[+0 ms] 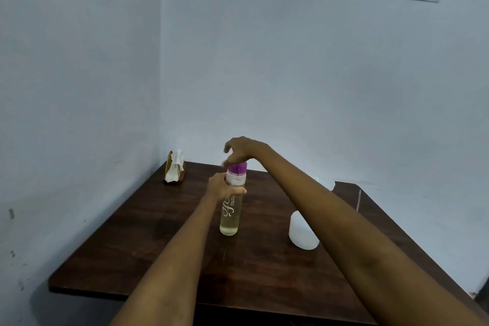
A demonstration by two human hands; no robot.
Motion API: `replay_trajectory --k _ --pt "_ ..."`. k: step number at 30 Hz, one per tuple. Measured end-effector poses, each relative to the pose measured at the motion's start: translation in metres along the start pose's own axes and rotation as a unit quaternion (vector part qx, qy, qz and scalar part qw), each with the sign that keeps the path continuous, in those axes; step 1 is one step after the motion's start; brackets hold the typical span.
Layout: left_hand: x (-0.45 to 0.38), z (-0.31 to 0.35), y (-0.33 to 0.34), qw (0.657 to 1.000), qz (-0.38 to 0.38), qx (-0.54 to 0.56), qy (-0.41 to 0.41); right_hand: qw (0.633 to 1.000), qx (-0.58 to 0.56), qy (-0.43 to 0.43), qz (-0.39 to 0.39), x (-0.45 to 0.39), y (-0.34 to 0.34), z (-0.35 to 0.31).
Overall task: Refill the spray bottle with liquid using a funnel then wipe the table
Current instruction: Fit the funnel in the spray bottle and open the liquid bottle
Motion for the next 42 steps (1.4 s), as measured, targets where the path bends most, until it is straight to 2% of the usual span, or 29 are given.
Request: replay_trajectory --k 2,3,6,8,11,13,18,20,23,27,29,36,39,42 --pt "0.001 0.001 0.000 1.000 0.004 0.004 0.005 0.991 0.098 0.059 0.071 -0.002 -0.006 0.009" --pt "0.001 0.002 0.000 1.000 0.005 0.005 0.007 0.989 0.115 0.062 0.073 -0.003 -0.004 0.010" --pt "0.001 0.002 0.001 1.000 0.005 0.006 0.013 1.000 0.022 0.011 -0.020 -0.004 0.003 0.002" --pt "0.001 0.003 0.001 1.000 0.004 0.006 0.019 0.999 -0.019 0.002 -0.039 -0.002 0.002 0.000" --pt "0.002 0.003 0.000 1.000 0.007 0.006 0.018 0.996 0.049 0.067 0.043 -0.005 0.001 0.011" --pt "0.003 0.004 0.001 1.000 0.009 0.007 0.017 0.989 0.078 0.106 0.064 -0.007 0.008 0.018" --pt "0.004 0.005 0.002 1.000 0.010 0.000 0.014 0.998 0.011 0.045 -0.047 -0.003 0.016 0.006" --pt "0.005 0.006 0.002 1.000 0.010 -0.005 0.013 0.998 -0.019 0.010 -0.063 0.002 0.012 0.000" --pt "0.007 0.007 0.001 1.000 0.014 0.004 0.016 0.999 -0.038 -0.006 -0.035 0.001 0.010 -0.004" --pt "0.007 0.006 0.002 1.000 0.013 0.009 0.009 0.993 0.069 0.086 0.051 -0.012 0.016 0.013" --pt "0.007 0.007 0.000 1.000 0.013 0.000 0.006 0.990 0.079 0.098 0.064 -0.016 0.019 0.015" --pt "0.009 0.008 0.000 0.999 0.013 -0.030 0.010 1.000 0.010 0.012 0.002 -0.003 0.014 0.005" --pt "0.009 0.009 0.001 0.999 0.011 -0.036 0.009 0.999 0.002 -0.031 0.036 0.002 0.008 0.003" --pt "0.009 0.009 -0.001 0.999 0.013 -0.030 0.003 0.992 -0.007 -0.046 0.116 0.008 -0.005 0.010"
Point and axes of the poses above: each hand's wrist, its own x-axis away from the middle knuckle, its own y-axis out of the palm, z = x × y, the point moved 9 cm from there along -x, towards the middle knuckle, and after that the axes turned 10 degrees about y, right-handed, at the moved point
